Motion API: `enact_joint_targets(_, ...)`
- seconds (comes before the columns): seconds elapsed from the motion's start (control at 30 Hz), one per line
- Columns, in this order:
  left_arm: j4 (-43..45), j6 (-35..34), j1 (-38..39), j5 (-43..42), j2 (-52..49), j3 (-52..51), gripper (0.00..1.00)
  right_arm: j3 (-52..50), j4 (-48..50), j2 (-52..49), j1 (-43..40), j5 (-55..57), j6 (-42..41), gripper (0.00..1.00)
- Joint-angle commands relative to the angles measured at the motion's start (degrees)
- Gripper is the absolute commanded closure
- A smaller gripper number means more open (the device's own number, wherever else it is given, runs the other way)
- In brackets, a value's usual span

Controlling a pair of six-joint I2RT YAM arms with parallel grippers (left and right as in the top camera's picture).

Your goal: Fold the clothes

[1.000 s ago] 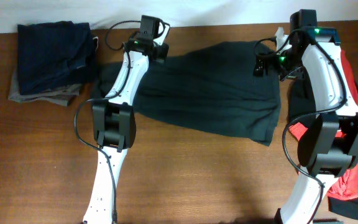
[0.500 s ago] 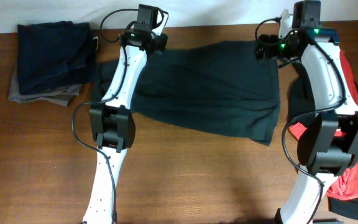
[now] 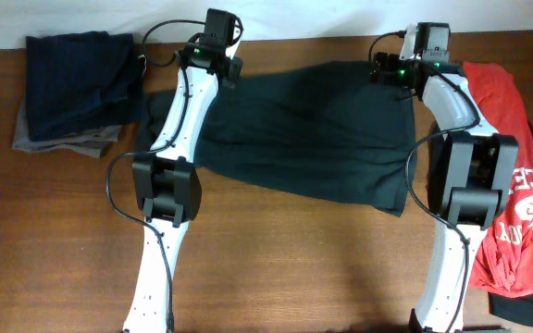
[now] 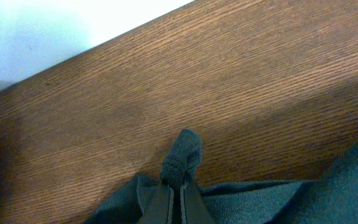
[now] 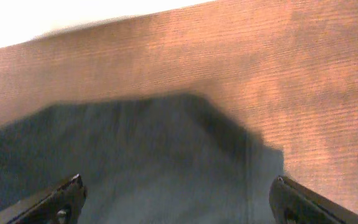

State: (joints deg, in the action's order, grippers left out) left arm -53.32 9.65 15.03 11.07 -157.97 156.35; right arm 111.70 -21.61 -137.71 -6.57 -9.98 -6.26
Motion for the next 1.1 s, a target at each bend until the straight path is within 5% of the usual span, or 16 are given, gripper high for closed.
enact_joint_targets(0.0, -1.16, 0.07, 0.42, 1.2, 3.39, 1.22, 0.99, 0.39, 3.65, -1.51, -0.7, 1.11, -0.68, 0.01)
enact_joint_targets(0.7, -2.27, -1.66, 2.19, 1.2, 3.39, 1.22, 0.99, 0.5, 6.86, -6.03, -1.38, 2.95, -0.68, 0.02)
enact_joint_targets(0.77, -2.27, -1.64, 2.19, 1.2, 3.39, 1.22, 0.99, 0.5, 6.93, -6.03, -1.31, 2.95, -0.68, 0.16)
enact_joint_targets(0.83, -2.27, -1.64, 2.19, 1.2, 3.39, 1.22, 0.99, 0.5, 6.93, -6.03, -1.31, 2.95, -0.7, 0.52)
enact_joint_targets(1.07, -2.27, -1.64, 2.19, 1.2, 3.39, 1.22, 0.99, 0.5, 6.73, -6.03, -1.33, 3.17, -0.7, 0.62)
